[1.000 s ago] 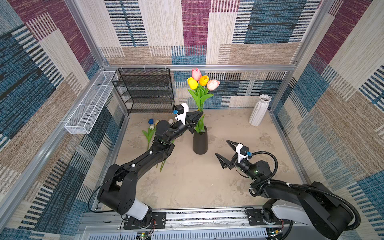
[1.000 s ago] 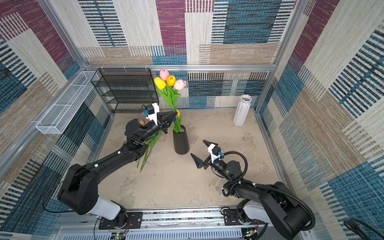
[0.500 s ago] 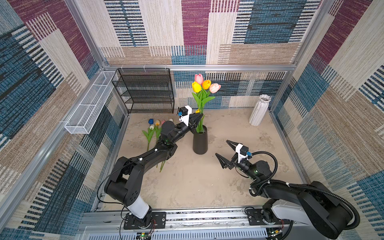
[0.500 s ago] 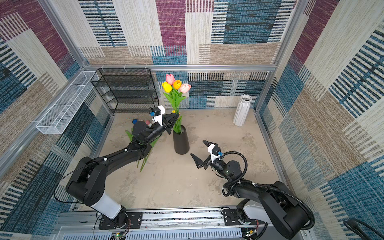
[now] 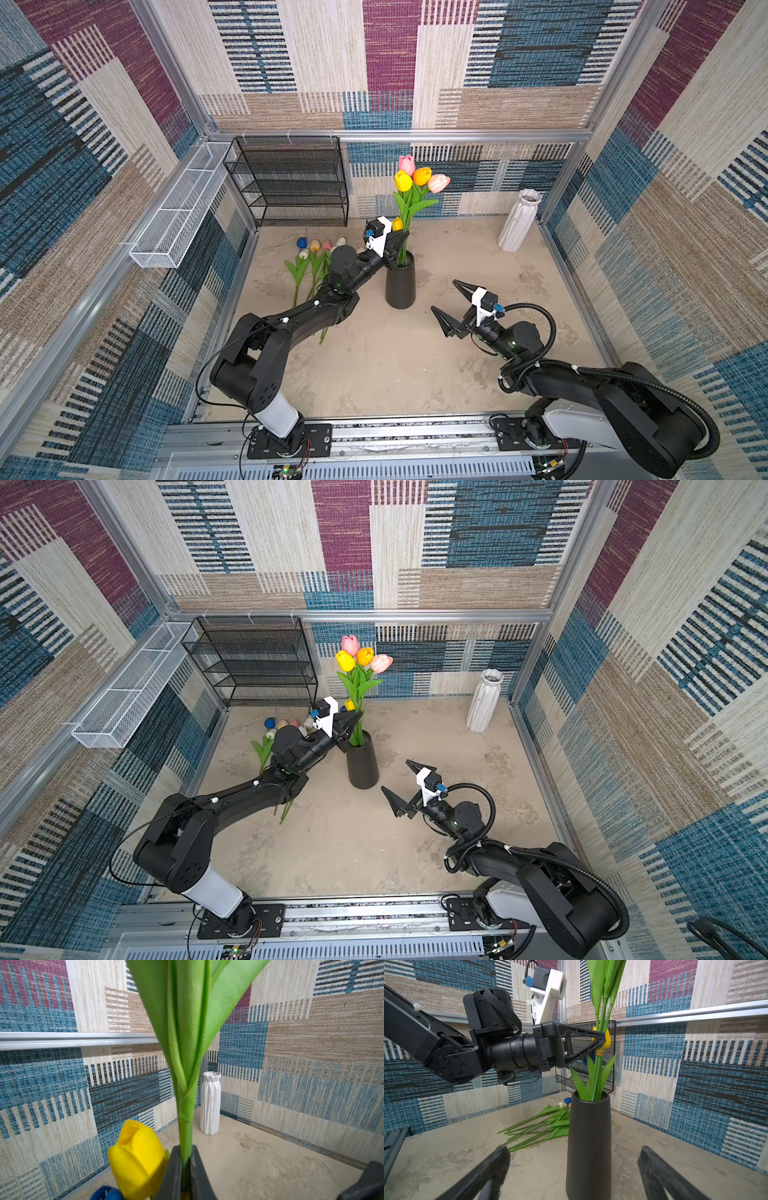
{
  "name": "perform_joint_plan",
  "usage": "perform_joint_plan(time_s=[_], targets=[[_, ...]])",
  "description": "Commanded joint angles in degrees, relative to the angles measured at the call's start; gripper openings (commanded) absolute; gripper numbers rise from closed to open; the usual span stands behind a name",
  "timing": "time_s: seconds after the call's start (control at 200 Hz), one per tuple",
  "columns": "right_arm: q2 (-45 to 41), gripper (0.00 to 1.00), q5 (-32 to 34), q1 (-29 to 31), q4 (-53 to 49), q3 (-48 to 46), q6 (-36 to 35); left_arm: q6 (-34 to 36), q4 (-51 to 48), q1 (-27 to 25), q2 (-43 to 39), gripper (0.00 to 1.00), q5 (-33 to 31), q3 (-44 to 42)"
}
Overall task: Arrange the flowers into the vase
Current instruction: 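Lower the tulip bundle into the dark grey vase with the left gripper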
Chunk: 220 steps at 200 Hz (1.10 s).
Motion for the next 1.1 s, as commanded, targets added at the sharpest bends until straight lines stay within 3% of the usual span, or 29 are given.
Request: perform_joint_plan(time_s=[0.0,0.386,0.526,0.982,1.062,1.097], targets=[[0.0,1.00,0.2,0.0,1.6,0.0,0.0,0.8,3.0,0.0,0.6,0.00,-0.7,-0.8],[0.6,1.00,0.3,0.0,1.6,0.2,-0.1,1.2,2.6,-1.0,2.0,0.08,0.0,-0.4],[0.7,1.00,0.3,0.0,1.7,0.2,0.0,1.4,4.7,-1.1,1.6,0.29,-0.2,-2.2],[1.5,1.00,0.1,0.0,1.8,0.3,0.1,4.5,-1.8,-1.1,-3.6,0.42,-2.8,-4.1],[1.8,1.00,0.0,0.0,1.8,0.5,0.0,5.5,-5.1,-1.1,-5.6,0.51,-2.6,-4.3],[1.8,1.00,0.0,0.0,1.7,0.5,0.0,6.0,-6.9,-1.1,-6.6,0.63,-2.6,-4.4]])
